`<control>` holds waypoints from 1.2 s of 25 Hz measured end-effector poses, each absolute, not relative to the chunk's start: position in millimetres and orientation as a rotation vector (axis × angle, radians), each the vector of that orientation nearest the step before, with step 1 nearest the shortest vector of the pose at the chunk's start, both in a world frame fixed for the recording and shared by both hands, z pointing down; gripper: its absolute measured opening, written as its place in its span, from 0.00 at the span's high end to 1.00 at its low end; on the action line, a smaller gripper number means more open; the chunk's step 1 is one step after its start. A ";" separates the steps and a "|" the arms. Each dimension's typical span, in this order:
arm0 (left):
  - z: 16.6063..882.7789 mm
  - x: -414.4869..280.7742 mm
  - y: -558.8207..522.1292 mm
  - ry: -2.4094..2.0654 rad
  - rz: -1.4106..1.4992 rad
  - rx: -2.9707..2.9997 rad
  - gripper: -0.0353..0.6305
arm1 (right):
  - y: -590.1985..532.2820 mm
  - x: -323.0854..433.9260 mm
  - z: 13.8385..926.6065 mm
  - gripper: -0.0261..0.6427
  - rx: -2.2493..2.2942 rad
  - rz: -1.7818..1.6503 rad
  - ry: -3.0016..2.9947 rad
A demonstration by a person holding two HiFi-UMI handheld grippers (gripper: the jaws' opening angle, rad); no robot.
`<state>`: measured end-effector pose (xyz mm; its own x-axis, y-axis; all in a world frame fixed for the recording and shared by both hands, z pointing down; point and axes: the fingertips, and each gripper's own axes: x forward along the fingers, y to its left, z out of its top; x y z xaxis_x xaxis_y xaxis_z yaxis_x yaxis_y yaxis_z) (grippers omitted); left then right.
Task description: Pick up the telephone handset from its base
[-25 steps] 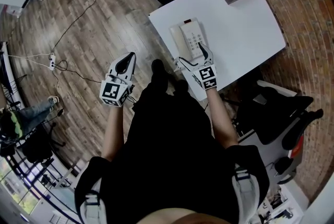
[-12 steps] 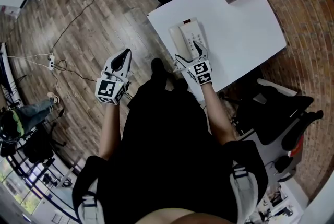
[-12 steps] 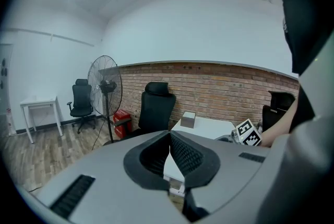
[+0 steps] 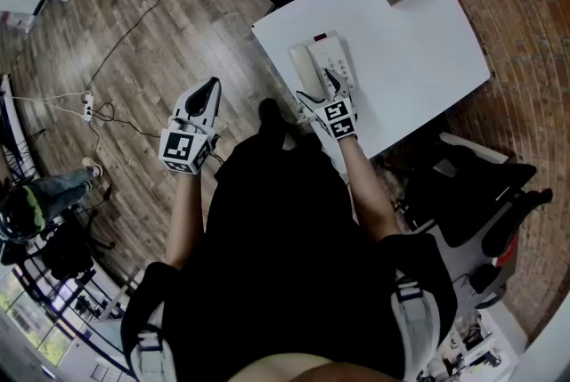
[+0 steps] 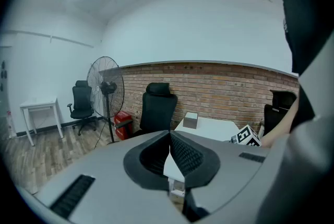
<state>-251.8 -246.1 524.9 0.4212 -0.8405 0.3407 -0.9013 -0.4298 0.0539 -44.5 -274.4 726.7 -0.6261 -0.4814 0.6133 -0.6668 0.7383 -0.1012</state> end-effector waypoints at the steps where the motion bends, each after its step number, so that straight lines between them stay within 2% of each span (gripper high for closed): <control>1: 524.8 -252.6 -247.3 -1.525 0.390 2.449 0.92 | -275.7 -45.4 727.7 0.32 0.874 0.435 -2.371; 9: 527.4 -255.0 -253.6 -1.502 0.411 2.466 0.92 | -281.5 -43.2 738.6 0.35 0.925 0.446 -2.328; 17: 527.9 -253.3 -260.4 -1.480 0.413 2.478 0.92 | -284.9 -51.2 745.1 0.47 0.899 0.461 -2.295; 25: 527.8 -265.2 -261.1 -1.494 0.411 2.471 0.92 | -284.1 -53.1 758.9 0.55 0.908 0.484 -2.228; 30: 529.4 -267.6 -261.7 -1.479 0.411 2.473 0.92 | -283.8 -54.7 758.5 0.57 0.913 0.482 -2.209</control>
<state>-267.6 -261.7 529.4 0.4511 -0.8196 0.3531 -0.8843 -0.4640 0.0527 -54.7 -283.8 758.5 -0.5156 -0.4703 0.7163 -0.7258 0.6840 -0.0733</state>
